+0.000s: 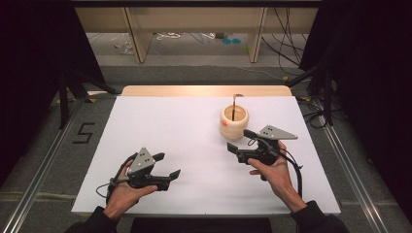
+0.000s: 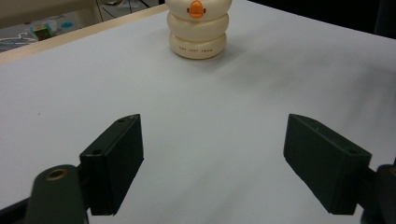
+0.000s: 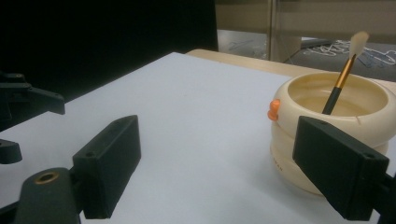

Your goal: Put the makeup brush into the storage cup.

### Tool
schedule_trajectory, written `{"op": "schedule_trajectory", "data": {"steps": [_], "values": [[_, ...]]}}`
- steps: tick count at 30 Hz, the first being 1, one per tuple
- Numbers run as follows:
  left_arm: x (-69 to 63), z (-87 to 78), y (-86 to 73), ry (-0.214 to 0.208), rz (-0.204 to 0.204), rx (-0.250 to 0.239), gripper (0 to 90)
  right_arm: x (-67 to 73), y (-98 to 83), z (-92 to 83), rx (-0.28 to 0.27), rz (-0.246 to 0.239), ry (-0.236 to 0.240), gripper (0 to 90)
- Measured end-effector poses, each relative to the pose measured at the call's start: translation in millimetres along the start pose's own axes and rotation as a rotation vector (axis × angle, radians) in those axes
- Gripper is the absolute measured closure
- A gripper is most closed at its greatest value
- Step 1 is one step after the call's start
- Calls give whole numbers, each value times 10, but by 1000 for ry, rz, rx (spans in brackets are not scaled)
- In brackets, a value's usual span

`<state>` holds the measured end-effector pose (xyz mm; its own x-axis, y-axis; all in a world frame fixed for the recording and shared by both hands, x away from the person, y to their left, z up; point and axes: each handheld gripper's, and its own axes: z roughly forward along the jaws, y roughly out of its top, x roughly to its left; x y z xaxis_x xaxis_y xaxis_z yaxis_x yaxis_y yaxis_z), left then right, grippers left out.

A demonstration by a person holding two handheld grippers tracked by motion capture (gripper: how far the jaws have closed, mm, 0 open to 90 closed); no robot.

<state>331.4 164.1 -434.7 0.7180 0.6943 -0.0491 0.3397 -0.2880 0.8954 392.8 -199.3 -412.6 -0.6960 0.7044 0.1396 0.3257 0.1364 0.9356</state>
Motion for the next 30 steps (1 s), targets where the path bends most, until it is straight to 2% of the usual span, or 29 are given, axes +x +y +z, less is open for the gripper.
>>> {"op": "schedule_trajectory", "data": {"steps": [5,6,7,10,12,14,16,21,26,30], "values": [[-1,-7,2,5,2,-1,199,23,-22,-17,15,14,14,160],[-1,-7,3,5,1,0,199,30,-31,-18,11,19,11,159],[-1,-6,3,4,1,-1,199,24,-40,-22,4,3,3,159],[0,2,1,0,0,-2,199,46,-69,-29,4,20,19,159],[9,0,6,-2,20,-2,198,54,-88,-49,8,20,21,160],[-2,2,1,0,-2,-3,198,64,-98,-78,24,18,24,159],[0,2,1,0,-1,-2,199,79,-118,-83,3,21,22,159],[-2,2,1,0,-1,-4,198,108,-157,-115,14,-1,18,159],[0,-5,4,5,1,0,199,129,-183,-175,29,13,20,159],[1,3,1,0,-3,-3,199,138,-207,-215,19,20,24,159]]}}
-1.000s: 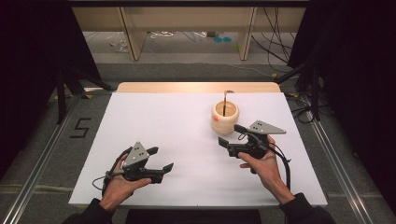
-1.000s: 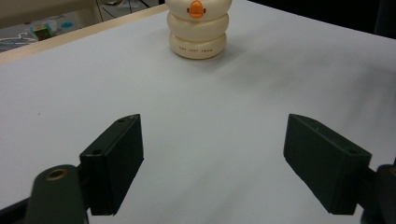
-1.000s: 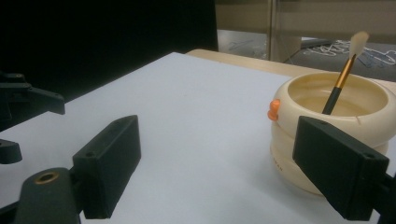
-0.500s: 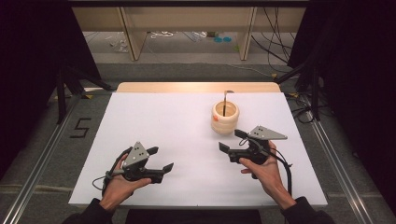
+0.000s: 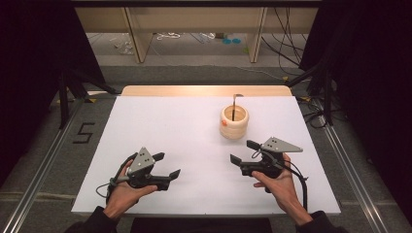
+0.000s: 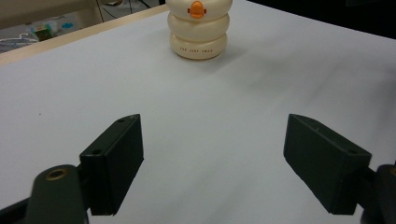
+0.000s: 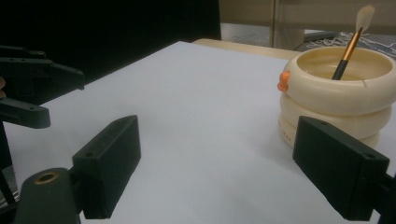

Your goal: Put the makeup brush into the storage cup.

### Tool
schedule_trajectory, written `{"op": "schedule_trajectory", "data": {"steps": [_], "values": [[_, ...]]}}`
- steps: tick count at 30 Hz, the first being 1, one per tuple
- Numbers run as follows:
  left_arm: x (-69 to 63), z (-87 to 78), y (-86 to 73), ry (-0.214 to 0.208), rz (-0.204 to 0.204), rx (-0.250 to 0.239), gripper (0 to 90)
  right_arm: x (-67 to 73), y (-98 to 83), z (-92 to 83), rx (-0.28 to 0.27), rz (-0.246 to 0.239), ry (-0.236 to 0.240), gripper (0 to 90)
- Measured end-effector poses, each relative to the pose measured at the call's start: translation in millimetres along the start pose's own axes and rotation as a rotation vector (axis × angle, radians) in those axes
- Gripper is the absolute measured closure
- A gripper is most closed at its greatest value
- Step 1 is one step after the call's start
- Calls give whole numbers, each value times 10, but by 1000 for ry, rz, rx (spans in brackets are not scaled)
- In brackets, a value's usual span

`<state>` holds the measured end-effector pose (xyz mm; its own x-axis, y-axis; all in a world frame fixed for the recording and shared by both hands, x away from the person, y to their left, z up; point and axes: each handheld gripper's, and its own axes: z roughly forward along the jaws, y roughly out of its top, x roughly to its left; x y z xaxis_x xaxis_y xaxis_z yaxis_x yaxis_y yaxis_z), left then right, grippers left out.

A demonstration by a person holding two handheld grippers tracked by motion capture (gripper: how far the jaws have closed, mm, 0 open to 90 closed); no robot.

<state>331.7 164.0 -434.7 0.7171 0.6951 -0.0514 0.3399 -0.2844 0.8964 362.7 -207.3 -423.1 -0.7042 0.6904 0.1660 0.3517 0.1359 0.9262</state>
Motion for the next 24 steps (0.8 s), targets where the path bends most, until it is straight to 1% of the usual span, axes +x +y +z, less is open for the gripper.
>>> {"op": "schedule_trajectory", "data": {"steps": [1,2,4,5,7,8,10,11,14,17,18,19,24], "values": [[0,-1,0,0,2,0,198,3,-12,3,-4,-1,-1,159],[-1,0,0,0,2,1,199,8,-19,-11,14,-4,-6,159],[-1,0,0,0,1,0,199,14,-36,-18,21,-4,-1,159],[0,-1,0,0,1,0,199,22,-50,-11,6,1,1,159],[2,-2,0,-1,-1,0,198,27,-58,-28,24,-7,-8,159],[-1,2,0,-1,-6,-4,199,31,-66,-32,18,-8,-2,159],[-1,1,0,-1,-4,-3,198,40,-69,-47,25,-9,-6,159],[-2,2,1,-2,-4,-4,199,41,-76,-44,23,-15,-17,159],[-3,3,1,-2,-3,-3,198,46,-81,-50,17,-18,-5,159],[-2,3,0,-2,-3,-3,199,41,-86,-43,21,-15,-15,159],[-3,4,0,-2,-4,-4,199,36,-89,-45,13,-19,-17,159],[-4,1,1,3,-2,-1,198,32,-88,-46,16,-18,-12,159],[-5,3,0,3,-1,0,198,29,-91,-45,15,-18,-11,159]]}}
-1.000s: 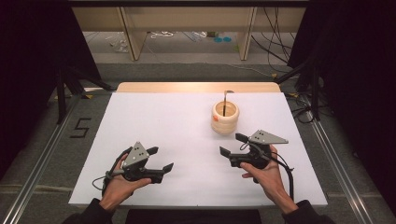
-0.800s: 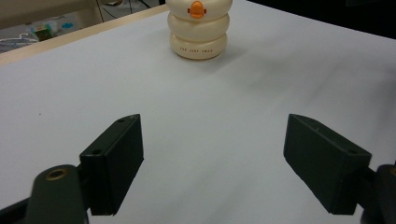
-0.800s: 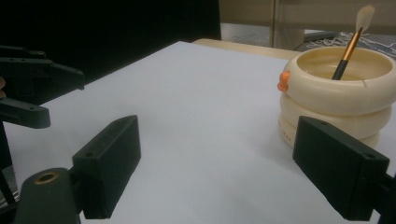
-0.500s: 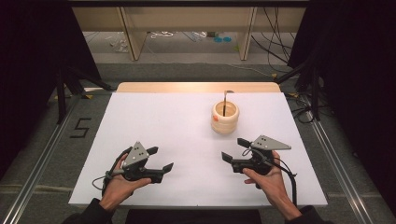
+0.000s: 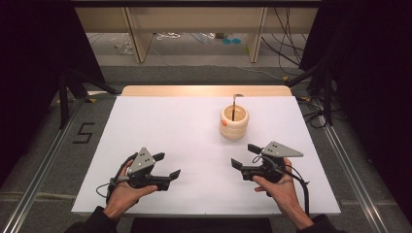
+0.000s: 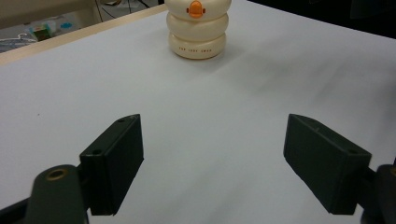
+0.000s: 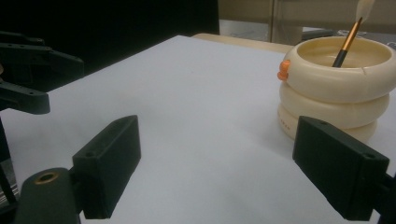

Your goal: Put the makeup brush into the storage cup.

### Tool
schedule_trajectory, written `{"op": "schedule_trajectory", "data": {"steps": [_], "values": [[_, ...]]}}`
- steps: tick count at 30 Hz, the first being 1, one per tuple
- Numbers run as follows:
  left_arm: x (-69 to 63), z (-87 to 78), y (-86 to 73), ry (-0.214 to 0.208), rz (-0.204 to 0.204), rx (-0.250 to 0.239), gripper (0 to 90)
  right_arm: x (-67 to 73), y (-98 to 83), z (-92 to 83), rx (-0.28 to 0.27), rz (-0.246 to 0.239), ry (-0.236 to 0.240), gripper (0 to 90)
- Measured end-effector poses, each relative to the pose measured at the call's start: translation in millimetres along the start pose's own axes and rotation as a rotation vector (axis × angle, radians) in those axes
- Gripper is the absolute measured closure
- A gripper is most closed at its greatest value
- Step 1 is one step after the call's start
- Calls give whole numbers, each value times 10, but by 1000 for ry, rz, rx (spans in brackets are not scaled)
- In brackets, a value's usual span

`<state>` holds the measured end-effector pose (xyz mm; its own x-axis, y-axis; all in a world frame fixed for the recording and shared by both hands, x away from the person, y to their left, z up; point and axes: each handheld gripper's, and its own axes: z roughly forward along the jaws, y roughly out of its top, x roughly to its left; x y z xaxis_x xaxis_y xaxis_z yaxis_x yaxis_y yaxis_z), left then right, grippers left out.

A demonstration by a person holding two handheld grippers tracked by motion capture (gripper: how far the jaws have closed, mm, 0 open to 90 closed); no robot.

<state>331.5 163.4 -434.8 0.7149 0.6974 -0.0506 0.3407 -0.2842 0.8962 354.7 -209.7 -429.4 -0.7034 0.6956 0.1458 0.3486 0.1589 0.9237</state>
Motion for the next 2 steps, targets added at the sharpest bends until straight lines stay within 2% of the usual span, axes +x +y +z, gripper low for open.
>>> {"op": "schedule_trajectory", "data": {"steps": [2], "values": [[2,-2,1,1,1,1,198,-1,0,-3,0,0,0,159]]}}
